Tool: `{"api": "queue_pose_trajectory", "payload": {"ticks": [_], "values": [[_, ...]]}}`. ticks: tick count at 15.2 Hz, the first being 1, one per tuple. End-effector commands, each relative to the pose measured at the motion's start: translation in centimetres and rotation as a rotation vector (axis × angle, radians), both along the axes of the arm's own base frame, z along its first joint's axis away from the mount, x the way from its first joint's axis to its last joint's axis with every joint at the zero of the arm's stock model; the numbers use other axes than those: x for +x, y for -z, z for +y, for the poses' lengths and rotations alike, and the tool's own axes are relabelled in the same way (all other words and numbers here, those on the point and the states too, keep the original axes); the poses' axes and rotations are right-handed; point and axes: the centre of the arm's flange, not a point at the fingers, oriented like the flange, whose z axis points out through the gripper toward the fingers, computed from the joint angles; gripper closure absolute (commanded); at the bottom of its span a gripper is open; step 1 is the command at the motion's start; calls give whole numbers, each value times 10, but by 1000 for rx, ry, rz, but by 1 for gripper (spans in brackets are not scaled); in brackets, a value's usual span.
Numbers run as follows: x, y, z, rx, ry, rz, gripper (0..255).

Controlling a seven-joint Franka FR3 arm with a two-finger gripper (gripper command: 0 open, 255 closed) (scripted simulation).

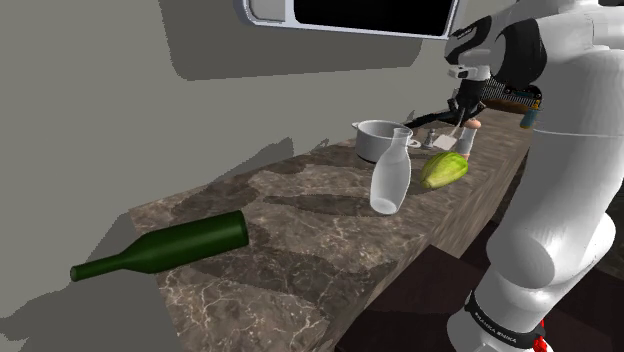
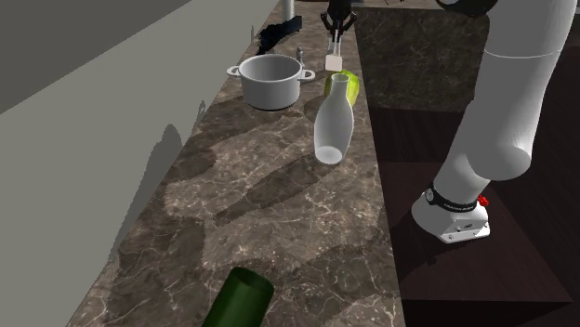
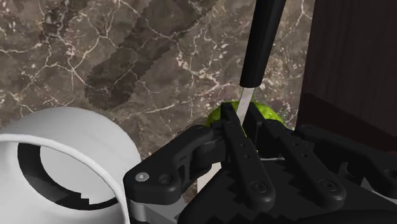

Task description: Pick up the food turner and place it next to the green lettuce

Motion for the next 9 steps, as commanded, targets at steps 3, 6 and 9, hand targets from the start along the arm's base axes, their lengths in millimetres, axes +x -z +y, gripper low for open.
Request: {"api": "queue_pose_trajectory", "payload": {"ticks": [3,6,9], "values": [[-16,1,-41,0,-3,-1,255],[-16,17,-41,0,-3,-1,255],[-16,33,-41,0,-3,-1,255]]}}
